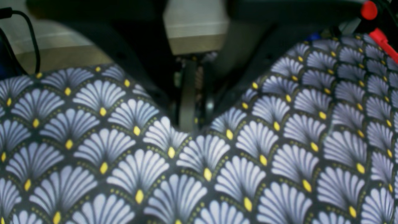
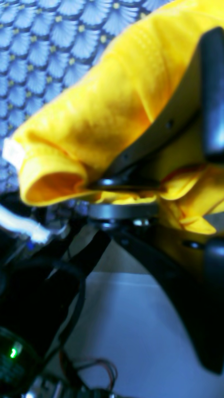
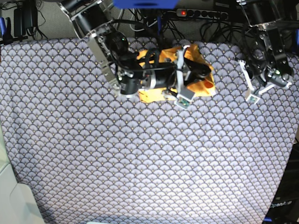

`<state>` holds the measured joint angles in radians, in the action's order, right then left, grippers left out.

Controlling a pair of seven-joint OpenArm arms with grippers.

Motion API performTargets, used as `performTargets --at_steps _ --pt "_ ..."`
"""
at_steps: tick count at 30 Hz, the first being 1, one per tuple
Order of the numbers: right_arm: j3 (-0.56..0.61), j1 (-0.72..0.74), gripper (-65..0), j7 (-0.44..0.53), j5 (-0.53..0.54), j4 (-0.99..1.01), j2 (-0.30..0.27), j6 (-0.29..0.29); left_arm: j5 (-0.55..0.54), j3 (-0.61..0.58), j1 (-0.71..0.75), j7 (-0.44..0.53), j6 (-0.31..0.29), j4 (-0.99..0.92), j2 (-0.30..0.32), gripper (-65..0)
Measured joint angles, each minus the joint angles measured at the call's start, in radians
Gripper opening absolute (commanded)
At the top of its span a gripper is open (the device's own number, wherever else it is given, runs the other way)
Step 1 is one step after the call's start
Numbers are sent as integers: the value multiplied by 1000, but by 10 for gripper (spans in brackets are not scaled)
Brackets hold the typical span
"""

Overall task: Fold the T-shirt properly
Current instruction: 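Press the folded bundle flat with the right gripper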

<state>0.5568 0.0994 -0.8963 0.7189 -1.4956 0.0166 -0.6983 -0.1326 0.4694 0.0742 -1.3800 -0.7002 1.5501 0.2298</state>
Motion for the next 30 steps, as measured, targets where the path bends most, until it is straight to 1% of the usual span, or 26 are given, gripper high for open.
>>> performTargets --at_steps 11,18,21,23,28,30 --pt "-12 41 -650 -3 3 9 -6 0 -3 0 12 11 0 4 0 -610" --pt "-13 80 -650 24 13 107 -38 0 -3 0 14 8 0 8 0 -610" --pt "-12 91 -650 45 14 155 -38 0 -3 0 14 8 0 8 0 -610" --pt "-10 101 -616 43 13 169 -39 0 -3 0 14 8 0 8 0 -610" --pt "-11 105 -465 45 14 170 -49 0 -3 0 14 8 0 8 0 -610" --pt "-11 105 -422 44 14 170 -50 0 -3 0 14 8 0 8 0 -610"
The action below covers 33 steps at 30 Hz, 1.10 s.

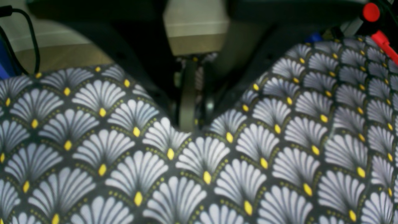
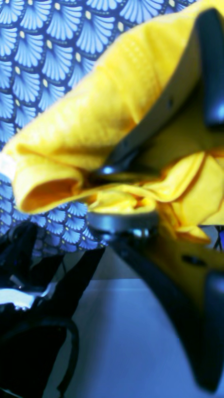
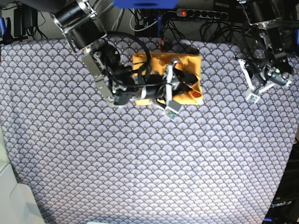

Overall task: Fold the T-shirt properly
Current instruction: 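Press the folded bundle flat with the right gripper, then grasp opposite ends of the orange bundle with both grippers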

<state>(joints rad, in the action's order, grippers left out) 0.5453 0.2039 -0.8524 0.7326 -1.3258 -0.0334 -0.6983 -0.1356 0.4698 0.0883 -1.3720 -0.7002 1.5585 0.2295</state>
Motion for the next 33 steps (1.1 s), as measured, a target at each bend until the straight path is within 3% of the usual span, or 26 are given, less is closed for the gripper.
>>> performTargets --at_steps 6,18,21,28,33 --pt "4 -2 -343 -48 5 -10 1 0 0 0 0 0 0 0 0 -610" --pt "-39 -38 -346 -191 3 -338 -2 4 0 0 0 0 0 1 1 -610" --pt "-85 -48 -397 -182 8 -332 -11 3 -8 0 1 -1 0 0 13 -610" --pt "-220 -90 -650 -187 -10 -312 -80 4 26 4 11 -24 0 -4 61 -610" --pt "-225 -100 -650 -183 -5 -313 -100 3 19 4 9 -23 0 -4 55 -610"
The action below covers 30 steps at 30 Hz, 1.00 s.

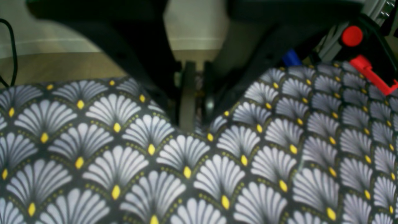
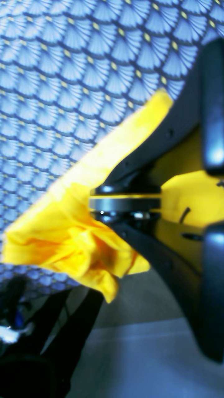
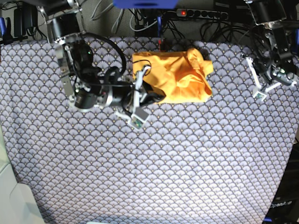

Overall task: Fold the T-shirt properly
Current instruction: 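Grasp opposite ends of the orange bundle with both grippers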

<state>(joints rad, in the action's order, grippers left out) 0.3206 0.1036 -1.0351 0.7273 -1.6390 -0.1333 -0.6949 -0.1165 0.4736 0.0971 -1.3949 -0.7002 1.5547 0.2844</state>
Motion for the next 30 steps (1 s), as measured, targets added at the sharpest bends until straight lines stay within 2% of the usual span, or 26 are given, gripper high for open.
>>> performTargets --at_steps 3,7,13,17,21,23,27,30 --pt "8 -20 -650 1 1 1 1 0 0 0 0 0 0 0 -12 -610" --pt "40 -42 -650 81 6 32 32 0 0 -1 -1 0 0 0 -19 -610" --pt "168 -27 -650 155 -4 151 30 0 0 -1 0 0 0 0 -19 -610" --pt "259 2 -650 167 -9 163 28 5 0 -1 -1 0 0 0 -17 -610" --pt "416 7 -650 153 0 42 26 8 0 -2 0 3 0 0 -16 -610" --pt "454 22 -650 154 9 -17 20 3 0 -2 -1 3 0 0 -16 -610" --pt "457 39 -650 113 5 -69 10 3 0 -2 -3 3 0 0 -16 -610" --pt "452 43 -650 77 5 -68 -24 3 0 -2 -3 3 0 0 -16 -610"
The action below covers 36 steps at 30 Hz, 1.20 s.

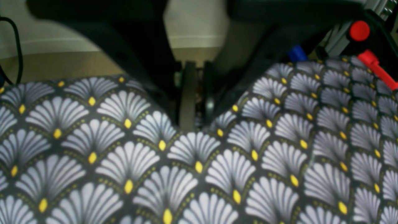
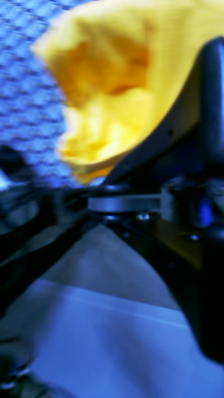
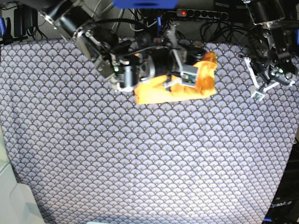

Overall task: Fold the T-shirt properly
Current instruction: 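Grasp opposite ends of the orange bundle with both grippers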

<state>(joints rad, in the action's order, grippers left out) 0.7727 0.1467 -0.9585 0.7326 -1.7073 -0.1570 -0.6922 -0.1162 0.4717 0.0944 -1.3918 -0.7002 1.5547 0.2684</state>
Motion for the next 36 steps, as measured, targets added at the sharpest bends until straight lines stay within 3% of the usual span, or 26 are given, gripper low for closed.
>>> performTargets --at_steps 5,7,13,19,25,31,36 --pt "-86 3 -650 -9 -1 -3 -100 0 -3 -8 26 17 0 2 16 -611" --pt "-108 5 -650 -54 -5 -5 -132 0 -18 -9 45 17 0 3 34 -611" --pt "-249 -38 -650 -49 -3 -124 -201 0 0 -70 127 -3 0 140 42 -612" --pt "-377 -87 -650 -93 0 -189 -210 0 -1 -74 161 3 0 388 -7 -612" --pt "-371 -132 -650 -35 5 -154 -209 0 11 -84 139 -19 0 395 -63 -612" --pt "-369 -148 -650 29 -5 -35 -210 1 -12 -191 104 -15 0 400 -73 -612" --pt "-368 -166 -650 76 0 40 -212 0 -185 -200 45 -11 0 403 -97 -612"
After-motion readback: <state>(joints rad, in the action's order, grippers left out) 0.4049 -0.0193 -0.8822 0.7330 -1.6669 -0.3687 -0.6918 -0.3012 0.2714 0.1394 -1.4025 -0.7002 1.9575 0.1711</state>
